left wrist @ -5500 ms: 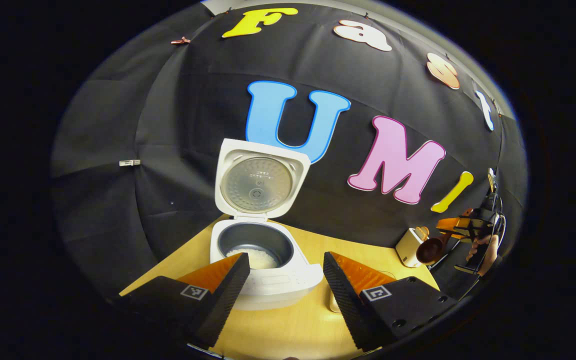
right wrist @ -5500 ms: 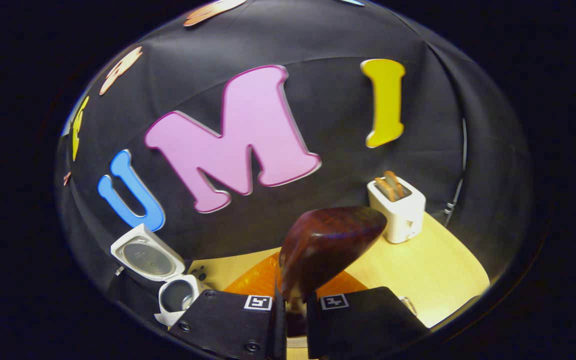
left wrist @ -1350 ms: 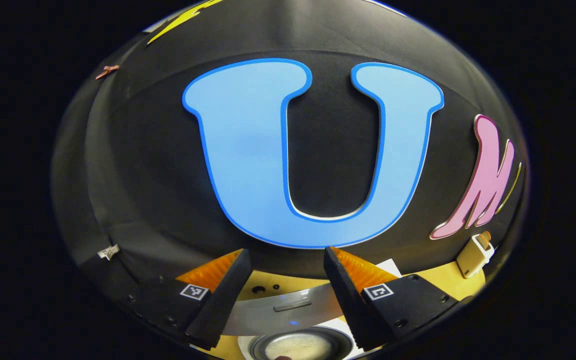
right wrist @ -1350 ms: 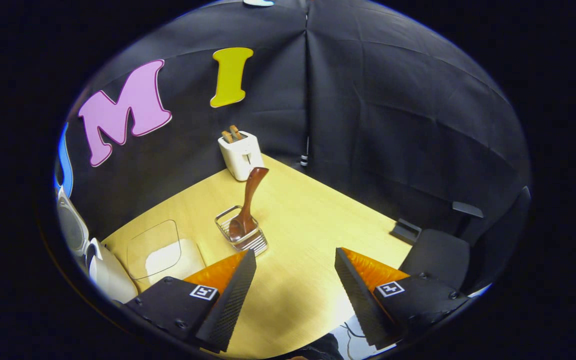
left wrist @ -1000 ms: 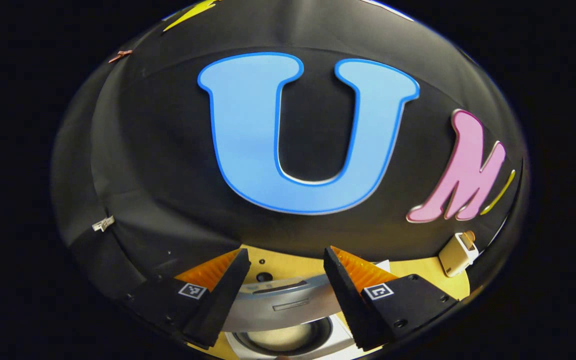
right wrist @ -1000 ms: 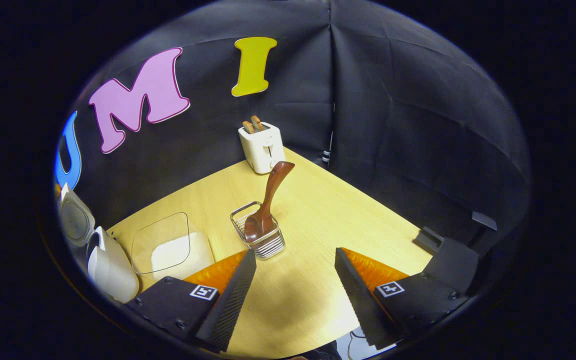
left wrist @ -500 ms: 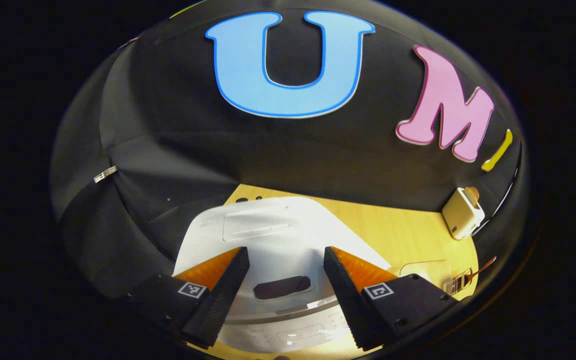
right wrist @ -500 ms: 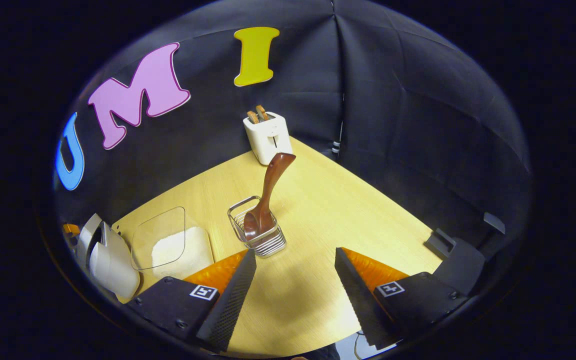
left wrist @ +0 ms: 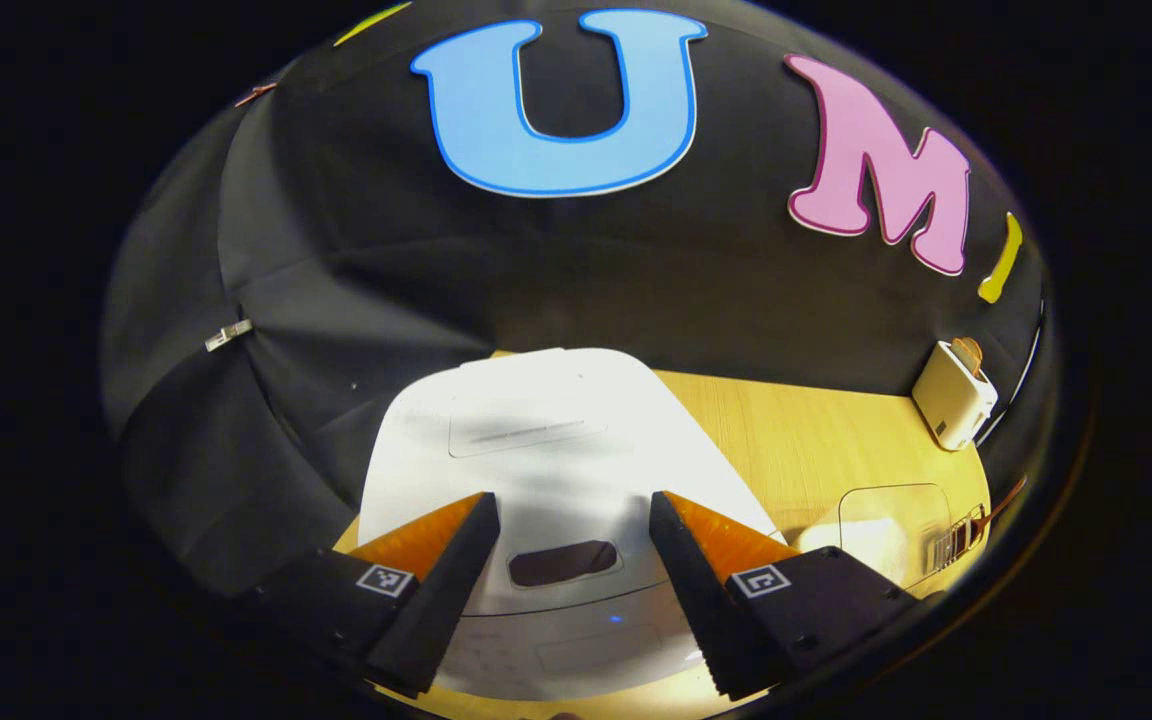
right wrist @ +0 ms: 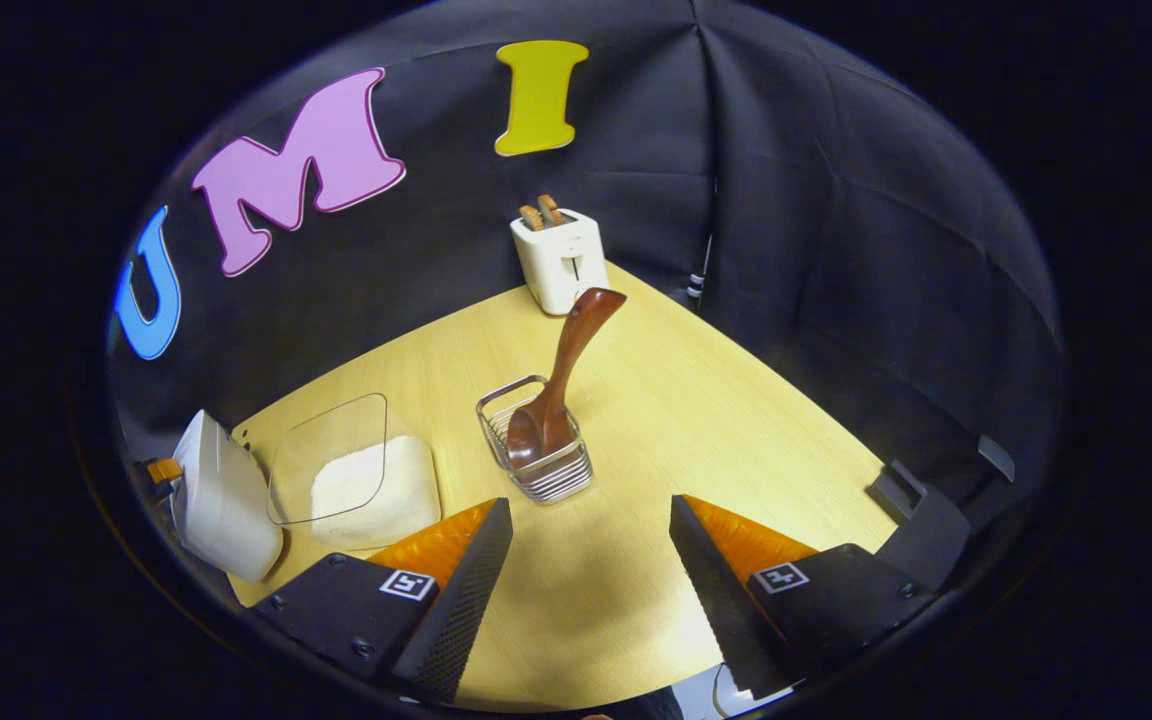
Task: Close the left gripper, press the button to open the rice cooker; take a wooden spoon from the chopstick holder with the right hand, scoop a spoonful of rice and pour it into the rice cooker, then put the wooden spoon back into the chopstick holder.
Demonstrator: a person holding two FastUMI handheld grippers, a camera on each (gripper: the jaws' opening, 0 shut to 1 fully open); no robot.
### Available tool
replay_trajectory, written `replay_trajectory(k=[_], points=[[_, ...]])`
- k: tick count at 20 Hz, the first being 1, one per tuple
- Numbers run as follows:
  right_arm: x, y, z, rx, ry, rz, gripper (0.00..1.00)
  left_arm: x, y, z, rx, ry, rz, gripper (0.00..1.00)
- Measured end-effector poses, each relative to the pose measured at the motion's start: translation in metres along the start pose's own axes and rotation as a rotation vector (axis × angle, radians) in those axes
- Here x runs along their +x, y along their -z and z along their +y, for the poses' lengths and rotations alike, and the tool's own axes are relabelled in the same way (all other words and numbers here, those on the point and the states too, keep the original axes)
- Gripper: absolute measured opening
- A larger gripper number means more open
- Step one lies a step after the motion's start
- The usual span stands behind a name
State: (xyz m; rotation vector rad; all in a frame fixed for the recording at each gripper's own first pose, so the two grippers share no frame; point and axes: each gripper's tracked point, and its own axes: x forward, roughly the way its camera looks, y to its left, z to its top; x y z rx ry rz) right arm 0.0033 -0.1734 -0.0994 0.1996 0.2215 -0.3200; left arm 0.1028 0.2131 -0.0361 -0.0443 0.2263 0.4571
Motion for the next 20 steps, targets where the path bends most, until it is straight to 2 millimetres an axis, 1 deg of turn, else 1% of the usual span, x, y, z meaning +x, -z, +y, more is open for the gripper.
replay_trajectory(k=[3,5,6,7,9,11,13,15,16,18,20], points=[[0.002,0.007,0.02,-0.034,-0.038,0.014,0.99,0.0,0.002,0.0,0.034,0.0,-0.064,1.0],[0.003,0.01,0.035,-0.045,-0.069,0.026,0.99,0.0,0.0,0.0,0.005,0.012,-0.091,1.0],[0.003,0.011,0.043,-0.043,-0.085,0.027,0.99,0.0,-0.003,0.0,0.009,0.014,-0.103,1.0],[0.002,0.01,0.053,-0.045,-0.102,0.026,0.99,0.0,-0.002,0.0,0.021,0.012,-0.1,1.0],[-0.002,0.005,0.073,-0.064,-0.137,0.01,0.98,-0.004,-0.003,0.002,0.023,0.006,-0.095,1.0],[-0.008,0.002,0.088,-0.085,-0.167,-0.005,0.99,-0.011,-0.013,0.005,0.029,-0.01,-0.123,0.98],[-0.016,-0.003,0.099,-0.095,-0.186,-0.019,0.99,-0.027,-0.032,0.005,0.052,-0.002,-0.202,0.98],[-0.024,-0.012,0.108,-0.081,-0.188,-0.038,0.99,-0.05,-0.053,0.005,0.056,0.011,-0.289,0.98],[-0.029,-0.019,0.116,-0.075,-0.2,-0.058,0.99,-0.066,-0.061,-0.001,0.044,0.03,-0.326,0.98],[-0.039,-0.038,0.131,-0.078,-0.216,-0.106,0.98,-0.099,-0.068,-0.011,0.004,0.087,-0.379,0.98],[-0.053,-0.052,0.15,-0.082,-0.241,-0.157,0.99,-0.132,-0.066,-0.02,-0.012,0.139,-0.41,0.98]])
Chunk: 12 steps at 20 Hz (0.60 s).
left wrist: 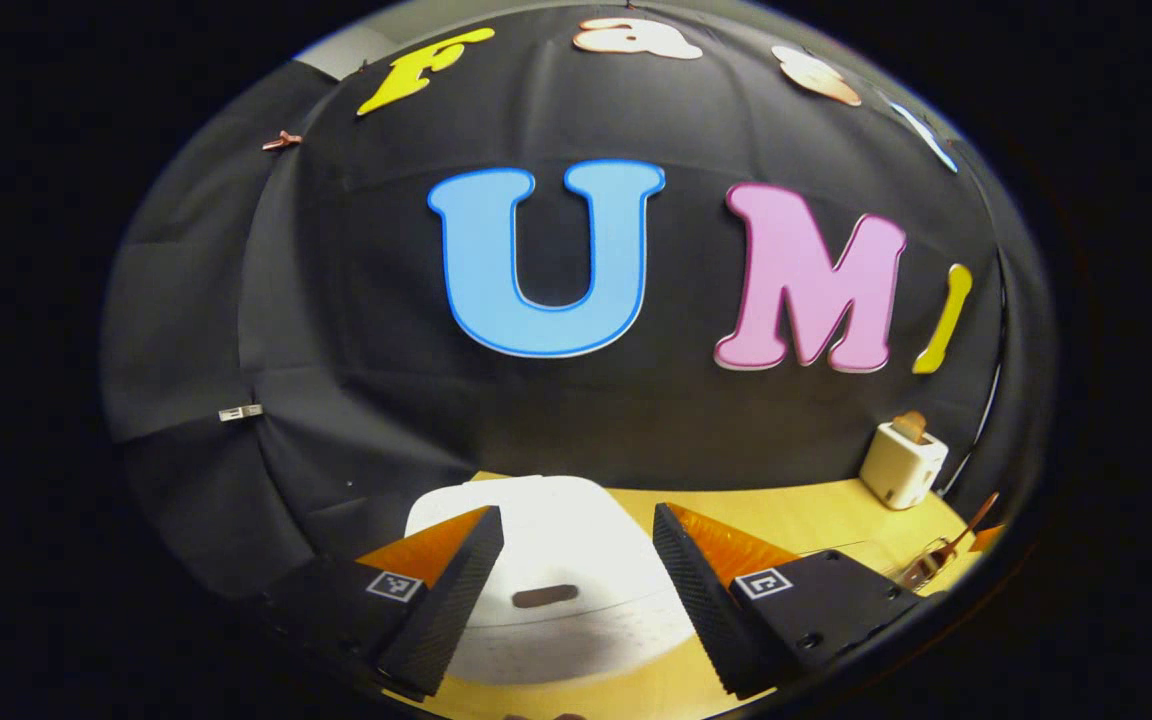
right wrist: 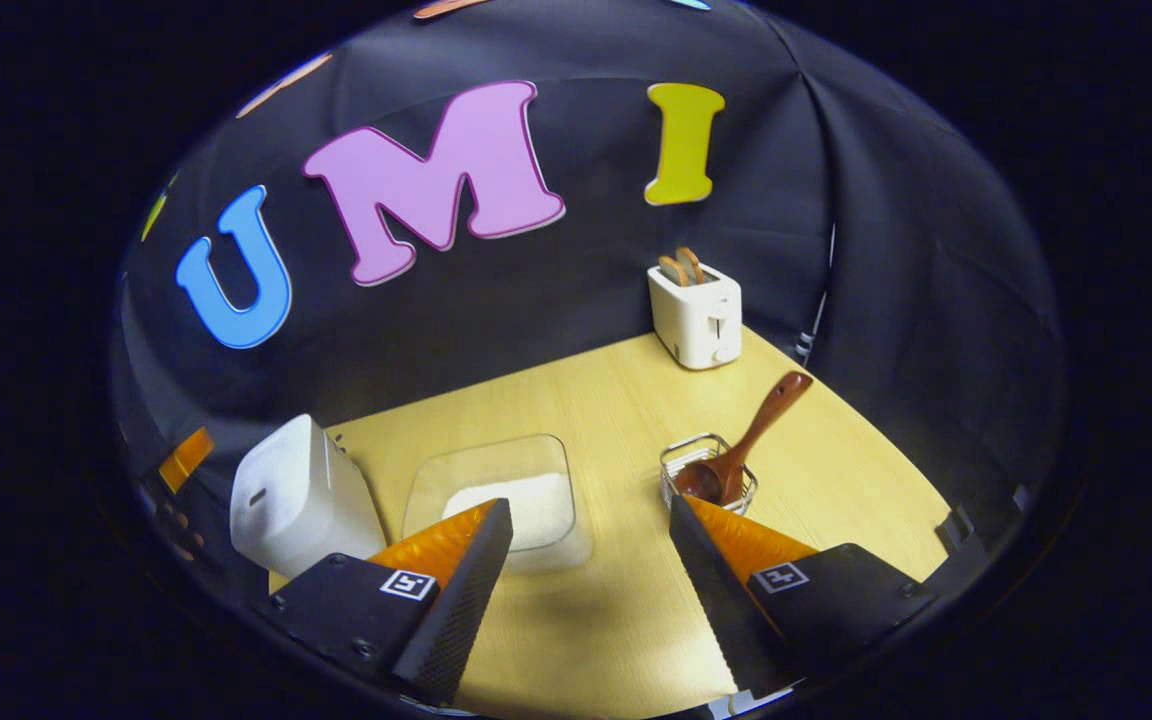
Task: Close the left gripper, press the button to open the rice cooker; take a wooden spoon from the chopstick holder with the right hand, scoop a spoonful of rice and pour it into the rice cooker, then put the wooden spoon back into the chopstick holder.
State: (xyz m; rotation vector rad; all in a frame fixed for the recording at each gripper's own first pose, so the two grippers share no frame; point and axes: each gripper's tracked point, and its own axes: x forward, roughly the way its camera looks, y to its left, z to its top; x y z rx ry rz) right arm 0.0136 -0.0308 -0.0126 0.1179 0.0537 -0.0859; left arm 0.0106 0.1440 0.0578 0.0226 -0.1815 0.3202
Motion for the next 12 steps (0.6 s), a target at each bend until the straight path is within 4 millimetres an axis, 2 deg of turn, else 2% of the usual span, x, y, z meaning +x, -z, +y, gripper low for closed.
replay_trajectory(k=[2,5,7,9,12], points=[[-0.007,-0.013,0.02,-0.018,-0.023,-0.041,0.99,-0.025,-0.002,-0.014,0.017,0.042,-0.009,0.98],[-0.027,-0.01,0.054,-0.039,-0.069,-0.036,0.98,-0.056,-0.001,-0.032,0.037,0.109,-0.029,0.99],[-0.044,-0.01,0.076,-0.056,-0.104,-0.047,0.99,-0.073,0.009,-0.041,0.002,0.156,-0.013,0.99],[-0.06,-0.009,0.086,-0.123,-0.113,-0.077,0.98,-0.088,0.021,-0.055,-0.029,0.238,0.019,0.99],[-0.074,0.019,0.09,-0.165,-0.114,-0.024,0.98,-0.097,0.041,-0.057,-0.023,0.291,0.057,0.99]])
